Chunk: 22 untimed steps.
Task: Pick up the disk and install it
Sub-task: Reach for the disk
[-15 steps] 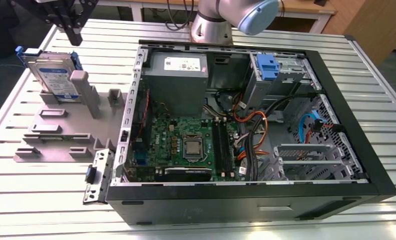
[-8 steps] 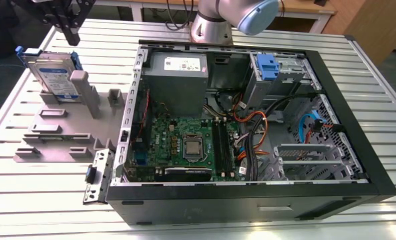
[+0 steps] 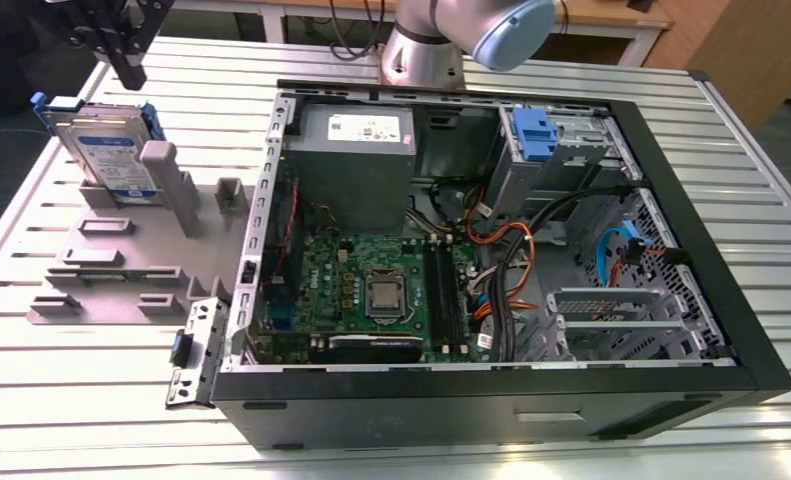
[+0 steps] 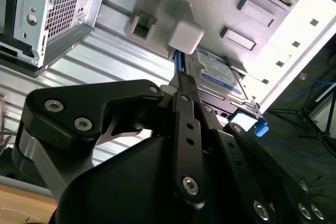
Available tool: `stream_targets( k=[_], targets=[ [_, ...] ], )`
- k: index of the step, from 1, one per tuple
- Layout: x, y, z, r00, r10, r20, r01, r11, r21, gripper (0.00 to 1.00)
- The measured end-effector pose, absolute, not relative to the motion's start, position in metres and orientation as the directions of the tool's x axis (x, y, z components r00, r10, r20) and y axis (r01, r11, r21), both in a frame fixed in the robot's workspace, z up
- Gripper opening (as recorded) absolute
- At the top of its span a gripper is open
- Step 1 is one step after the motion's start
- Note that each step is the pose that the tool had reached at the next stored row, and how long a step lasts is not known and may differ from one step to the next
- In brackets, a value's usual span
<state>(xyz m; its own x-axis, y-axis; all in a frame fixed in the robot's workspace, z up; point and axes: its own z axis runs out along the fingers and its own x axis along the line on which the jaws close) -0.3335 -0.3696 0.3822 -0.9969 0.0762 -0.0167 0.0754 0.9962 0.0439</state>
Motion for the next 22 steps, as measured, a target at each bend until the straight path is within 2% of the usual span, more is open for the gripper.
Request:
stream_targets(
  k=[22],
  targets=[
    [-0.345,-0.368,0.382,-0.997,0.076,-0.017,0.075,0.996,0.044,0.11]
  ],
)
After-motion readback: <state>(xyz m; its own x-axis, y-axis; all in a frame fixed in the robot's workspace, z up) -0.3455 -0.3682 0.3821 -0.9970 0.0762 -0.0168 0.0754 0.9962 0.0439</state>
